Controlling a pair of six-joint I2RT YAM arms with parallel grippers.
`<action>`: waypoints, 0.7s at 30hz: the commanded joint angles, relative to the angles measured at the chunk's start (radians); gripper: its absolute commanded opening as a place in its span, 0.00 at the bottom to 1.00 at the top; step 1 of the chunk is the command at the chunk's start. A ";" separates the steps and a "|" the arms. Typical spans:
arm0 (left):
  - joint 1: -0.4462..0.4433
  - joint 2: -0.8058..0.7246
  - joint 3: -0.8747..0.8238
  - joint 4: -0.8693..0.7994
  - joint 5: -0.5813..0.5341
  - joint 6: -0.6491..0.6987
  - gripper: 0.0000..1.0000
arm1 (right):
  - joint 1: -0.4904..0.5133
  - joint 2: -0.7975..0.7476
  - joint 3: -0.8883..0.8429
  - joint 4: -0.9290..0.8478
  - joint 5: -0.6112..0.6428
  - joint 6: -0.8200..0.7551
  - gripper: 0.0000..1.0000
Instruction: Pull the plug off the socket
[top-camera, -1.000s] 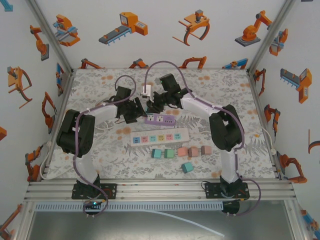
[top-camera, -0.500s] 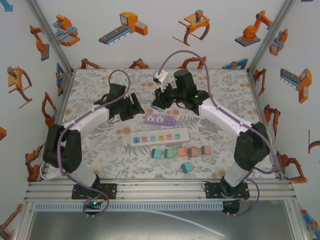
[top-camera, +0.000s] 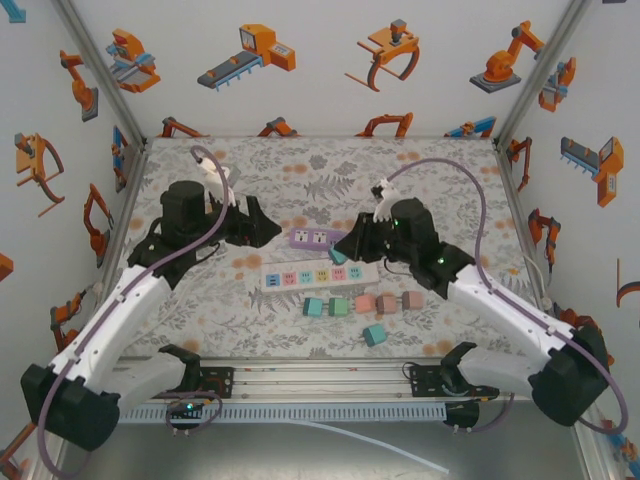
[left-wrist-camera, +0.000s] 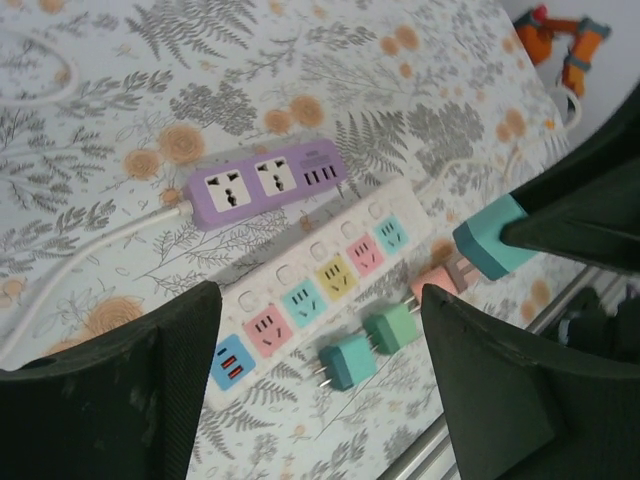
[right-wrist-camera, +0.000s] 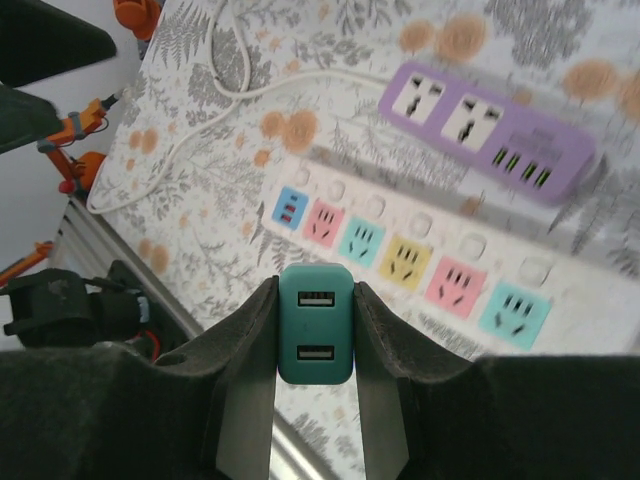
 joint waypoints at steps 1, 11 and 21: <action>-0.012 -0.089 -0.030 -0.052 0.145 0.248 0.78 | 0.086 -0.092 -0.076 0.011 0.142 0.184 0.23; -0.072 -0.257 -0.008 -0.359 0.316 0.606 0.91 | 0.376 -0.215 -0.260 -0.031 0.415 0.445 0.25; -0.129 -0.358 -0.120 -0.417 0.341 0.806 0.97 | 0.496 -0.116 -0.413 0.107 0.500 0.548 0.29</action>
